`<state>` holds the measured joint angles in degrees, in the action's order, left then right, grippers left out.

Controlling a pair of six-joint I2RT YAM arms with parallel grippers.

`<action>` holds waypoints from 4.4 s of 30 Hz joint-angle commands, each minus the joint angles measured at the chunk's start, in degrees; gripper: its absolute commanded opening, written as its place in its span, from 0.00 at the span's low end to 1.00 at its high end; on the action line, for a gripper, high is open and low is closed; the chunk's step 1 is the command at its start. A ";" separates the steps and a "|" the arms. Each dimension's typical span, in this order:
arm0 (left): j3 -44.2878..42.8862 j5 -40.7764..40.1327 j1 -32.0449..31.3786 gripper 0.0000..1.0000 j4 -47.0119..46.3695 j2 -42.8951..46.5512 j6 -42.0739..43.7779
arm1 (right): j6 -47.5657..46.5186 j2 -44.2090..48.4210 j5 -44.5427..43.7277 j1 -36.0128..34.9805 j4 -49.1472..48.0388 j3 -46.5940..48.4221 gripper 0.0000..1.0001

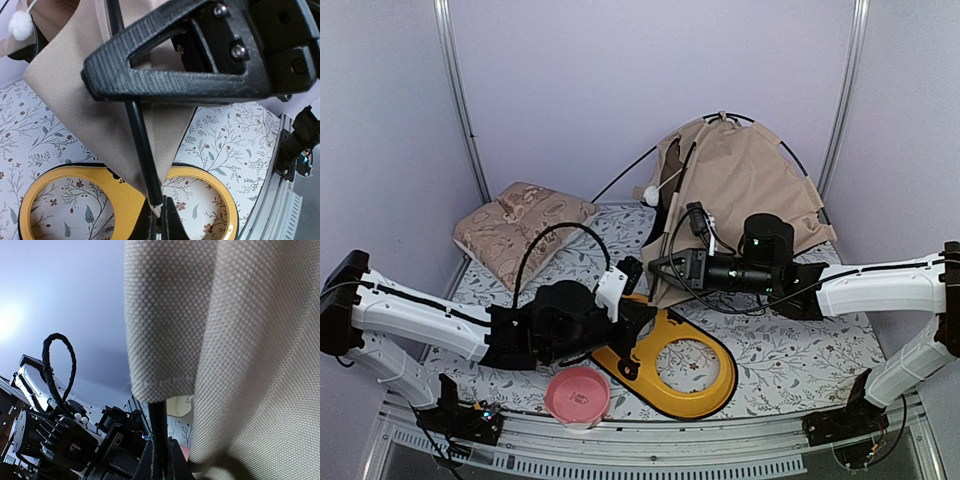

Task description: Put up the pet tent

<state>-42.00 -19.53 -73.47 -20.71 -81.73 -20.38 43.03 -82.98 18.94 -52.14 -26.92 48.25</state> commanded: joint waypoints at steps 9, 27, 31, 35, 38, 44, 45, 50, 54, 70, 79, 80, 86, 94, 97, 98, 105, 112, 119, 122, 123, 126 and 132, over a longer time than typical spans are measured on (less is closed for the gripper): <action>2.28 3.62 -3.29 0.00 4.60 -0.75 -0.04 | 1.29 2.59 -9.95 3.56 -2.77 0.20 0.00; 1.49 3.53 -3.93 0.00 5.68 -1.54 0.12 | 1.96 3.20 -10.46 5.63 -2.59 -0.37 0.00; 1.23 3.62 -4.08 0.00 5.80 -1.67 0.10 | 2.14 2.93 -10.42 5.69 -2.56 -0.31 0.00; 1.04 3.95 -4.16 0.00 5.77 -2.35 0.20 | 2.49 2.88 -10.29 5.80 -2.61 0.19 0.00; 0.95 3.90 -4.39 0.00 5.70 -2.49 0.08 | 2.50 2.87 -10.51 5.79 -2.49 0.53 0.00; 0.87 3.88 -4.48 0.00 5.78 -2.67 0.17 | 3.08 2.76 -10.79 6.51 -2.58 0.34 0.00; 0.94 3.88 -4.56 0.00 5.79 -2.64 0.13 | 3.11 2.61 -10.72 6.45 -2.48 0.52 0.00; 1.13 3.71 -4.74 0.00 5.86 -2.55 0.05 | 3.14 2.23 -10.83 6.68 -2.47 1.13 0.00; 1.13 3.79 -4.99 0.00 5.81 -2.73 -0.10 | 3.20 2.04 -10.77 6.74 -2.44 1.70 0.00; 0.59 3.65 -5.91 0.00 6.24 -3.81 0.02 | 3.77 1.45 -10.96 7.34 -2.31 2.52 0.00; 0.60 2.86 -6.16 0.00 6.47 -3.66 -0.22 | 3.82 1.37 -10.98 7.48 -2.22 2.33 0.00; 0.68 2.79 -6.13 0.00 6.54 -3.63 -0.27 | 3.78 1.46 -10.88 7.45 -2.22 2.29 0.00; 0.40 2.57 -6.13 0.00 6.87 -2.29 0.24 | 3.43 1.97 -11.28 7.48 -1.70 1.03 0.00; -0.83 3.53 -4.99 0.00 7.79 -0.23 0.24 | 2.39 2.72 -11.32 7.45 -1.41 -1.16 0.00; -1.43 3.83 -4.70 0.00 8.23 0.53 0.59 | 1.82 2.93 -11.44 7.49 -1.15 -1.50 0.00; -1.64 3.94 -4.49 0.00 8.42 0.73 0.72 | 1.65 2.98 -11.52 7.49 -0.98 -1.50 0.00; -1.53 4.20 -3.65 0.00 9.04 0.71 0.00 | 0.63 3.37 -12.75 7.34 -0.53 -2.07 0.00; -0.21 3.95 -2.88 0.00 10.29 -0.50 -2.05 | 0.32 4.91 -13.98 7.47 -0.12 -2.64 0.00; 0.89 4.06 -2.82 0.00 9.82 0.14 -2.45 | -0.64 5.24 -15.34 7.56 1.08 -2.38 0.00; 1.16 3.91 -2.81 0.00 10.06 0.44 -2.47 | -1.29 5.37 -16.19 7.58 1.66 -1.96 0.00; 1.29 3.89 -2.84 0.00 10.07 0.56 -2.55 | -1.49 5.37 -16.42 7.57 1.75 -1.81 0.00; 1.70 3.71 -2.85 0.00 10.12 1.14 -2.56 | -2.21 5.25 -16.52 7.57 2.68 -1.10 0.00; 1.92 3.45 -2.90 0.00 9.66 1.66 -2.51 | -3.37 4.82 -16.45 7.49 4.01 -0.42 0.00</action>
<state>-42.92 -20.36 -74.61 -18.76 -82.06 -22.52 41.15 -79.44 17.91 -50.17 -23.51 45.80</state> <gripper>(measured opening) 0.011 0.049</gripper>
